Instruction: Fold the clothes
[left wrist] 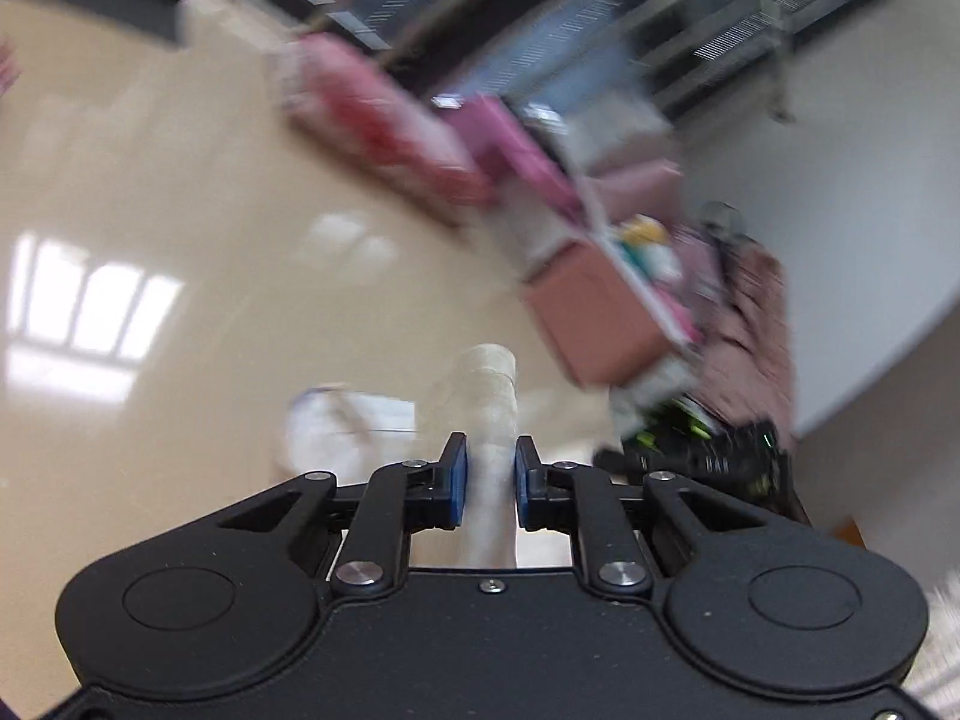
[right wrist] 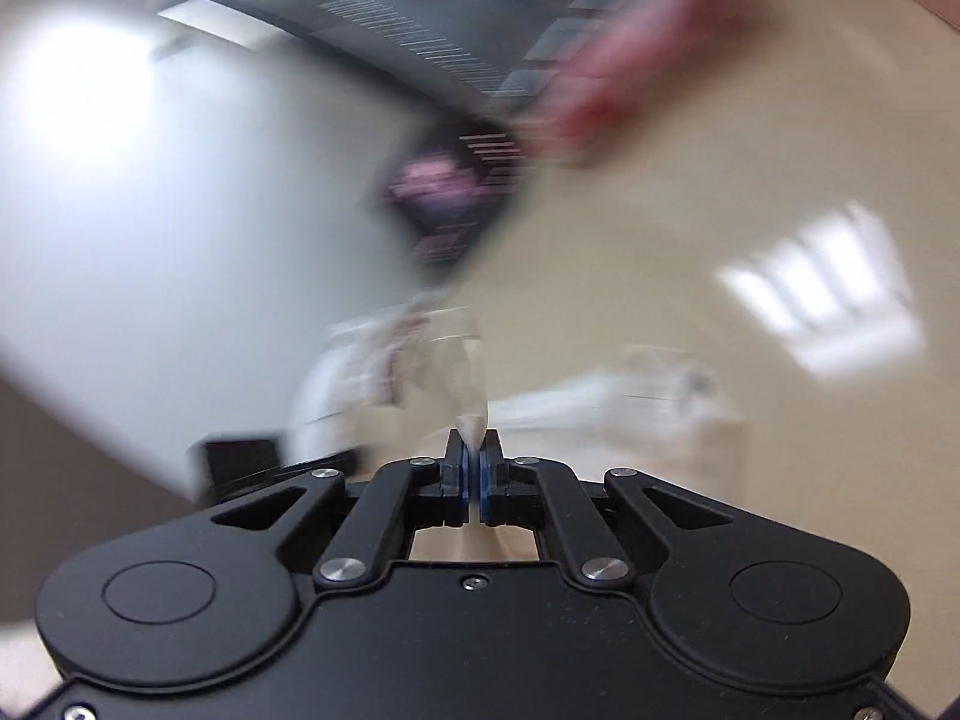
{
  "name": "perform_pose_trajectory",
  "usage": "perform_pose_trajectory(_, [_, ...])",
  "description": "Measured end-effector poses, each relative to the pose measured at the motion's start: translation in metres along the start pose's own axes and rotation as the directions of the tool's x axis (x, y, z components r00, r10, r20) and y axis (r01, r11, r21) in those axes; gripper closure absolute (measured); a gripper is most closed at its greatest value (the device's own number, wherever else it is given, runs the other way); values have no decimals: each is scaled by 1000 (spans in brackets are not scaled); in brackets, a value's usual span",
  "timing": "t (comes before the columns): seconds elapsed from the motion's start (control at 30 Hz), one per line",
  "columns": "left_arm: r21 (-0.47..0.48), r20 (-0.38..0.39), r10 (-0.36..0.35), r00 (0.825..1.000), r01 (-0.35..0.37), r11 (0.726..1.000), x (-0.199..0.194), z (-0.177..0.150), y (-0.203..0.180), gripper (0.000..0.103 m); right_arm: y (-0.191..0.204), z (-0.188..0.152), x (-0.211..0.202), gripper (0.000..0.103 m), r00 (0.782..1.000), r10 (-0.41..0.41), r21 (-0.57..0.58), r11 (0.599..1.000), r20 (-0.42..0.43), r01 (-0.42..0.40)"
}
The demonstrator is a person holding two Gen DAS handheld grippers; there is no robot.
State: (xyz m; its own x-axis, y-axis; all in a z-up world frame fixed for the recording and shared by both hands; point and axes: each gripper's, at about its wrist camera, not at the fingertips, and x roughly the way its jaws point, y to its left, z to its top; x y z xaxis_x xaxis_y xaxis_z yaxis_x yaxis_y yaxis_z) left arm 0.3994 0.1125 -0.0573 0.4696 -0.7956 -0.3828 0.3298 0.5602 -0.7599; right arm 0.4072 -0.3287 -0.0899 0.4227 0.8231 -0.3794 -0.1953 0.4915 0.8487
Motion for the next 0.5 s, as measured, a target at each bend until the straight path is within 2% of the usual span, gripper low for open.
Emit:
perform_pose_trajectory(0.1, [-55, 18, 12, 1000, -11, 998, 0, -1, 14, 87, -9, -7, 2, 101, 999, -54, 16, 998, 2, 54])
perform_pose_trajectory(0.17, [-54, 50, 24, 998, -21, 998, -4, -2, 14, 87, -8, -10, 2, 101, 998, -56, 8, 998, 9, 55])
perform_pose_trajectory(0.23, [-42, 110, 13, 994, -9, 999, -12, -1, 10, 95, -5, -11, 0, 101, 999, -30, -6, 1000, 32, 31])
perform_pose_trajectory(0.3, [-28, 161, 1, 987, 4, 1000, -18, 0, 5, 95, 3, -10, -5, 101, 998, 16, -42, 999, 61, -13])
perform_pose_trajectory(0.33, [-27, 166, 16, 986, -11, 1000, -17, 1, 4, 95, 8, -10, -5, 101, 997, 28, -59, 998, 68, -24])
perform_pose_trajectory(0.5, [-54, 123, 94, 988, -88, 995, 0, 0, 13, 95, 0, -4, 8, 101, 996, -80, -22, 996, 34, 81])
